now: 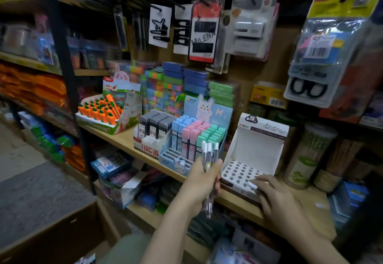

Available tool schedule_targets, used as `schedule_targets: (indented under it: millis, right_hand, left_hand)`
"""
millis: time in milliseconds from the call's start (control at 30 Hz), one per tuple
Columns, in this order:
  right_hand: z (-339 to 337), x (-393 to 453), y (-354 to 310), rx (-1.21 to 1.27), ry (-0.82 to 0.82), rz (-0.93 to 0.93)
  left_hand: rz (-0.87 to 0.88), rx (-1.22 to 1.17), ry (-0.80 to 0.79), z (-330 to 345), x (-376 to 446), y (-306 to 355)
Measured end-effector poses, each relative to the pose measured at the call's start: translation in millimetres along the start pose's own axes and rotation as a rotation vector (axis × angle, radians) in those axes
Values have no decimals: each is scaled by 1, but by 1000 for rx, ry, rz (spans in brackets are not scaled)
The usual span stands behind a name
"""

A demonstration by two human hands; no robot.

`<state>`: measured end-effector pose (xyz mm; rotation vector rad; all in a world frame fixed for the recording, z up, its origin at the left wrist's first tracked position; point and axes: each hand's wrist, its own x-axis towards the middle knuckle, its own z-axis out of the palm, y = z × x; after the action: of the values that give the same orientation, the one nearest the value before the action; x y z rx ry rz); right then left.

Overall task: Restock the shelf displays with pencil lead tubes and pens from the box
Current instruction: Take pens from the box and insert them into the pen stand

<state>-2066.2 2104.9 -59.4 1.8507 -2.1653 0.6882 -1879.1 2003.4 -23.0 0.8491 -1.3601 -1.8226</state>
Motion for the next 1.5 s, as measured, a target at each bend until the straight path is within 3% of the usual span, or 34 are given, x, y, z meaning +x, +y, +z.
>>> schedule_targets:
  millis: [67, 133, 267, 333, 433, 533, 700, 1067, 1267, 1500]
  right_hand:
    - [-8, 1, 6, 50, 11, -17]
    - [-20, 2, 1, 204, 80, 50]
    - [-47, 31, -28, 926, 46, 253]
    - [-55, 48, -36, 1125, -21, 325]
    - [-54, 69, -41, 962, -42, 268]
    - [-52, 81, -38, 802, 43, 211]
    - [-50, 97, -29, 450, 126, 151]
    - [-35, 111, -20, 460, 166, 97]
    - [-35, 116, -23, 456, 322, 105]
    - [-19, 117, -26, 399, 295, 54]
  left_hand:
    - [40, 169, -7, 2, 1, -4]
    - [37, 158, -57, 4, 2, -5]
    - [127, 289, 9, 11, 3, -4]
    - [153, 280, 74, 13, 1, -6]
    - [150, 239, 124, 10, 0, -9]
    - [139, 246, 145, 5, 3, -12]
    - [166, 421, 114, 11, 3, -10]
    - [58, 540, 132, 18, 13, -21]
    - [36, 538, 137, 17, 14, -23]
    - [13, 531, 132, 15, 16, -23]
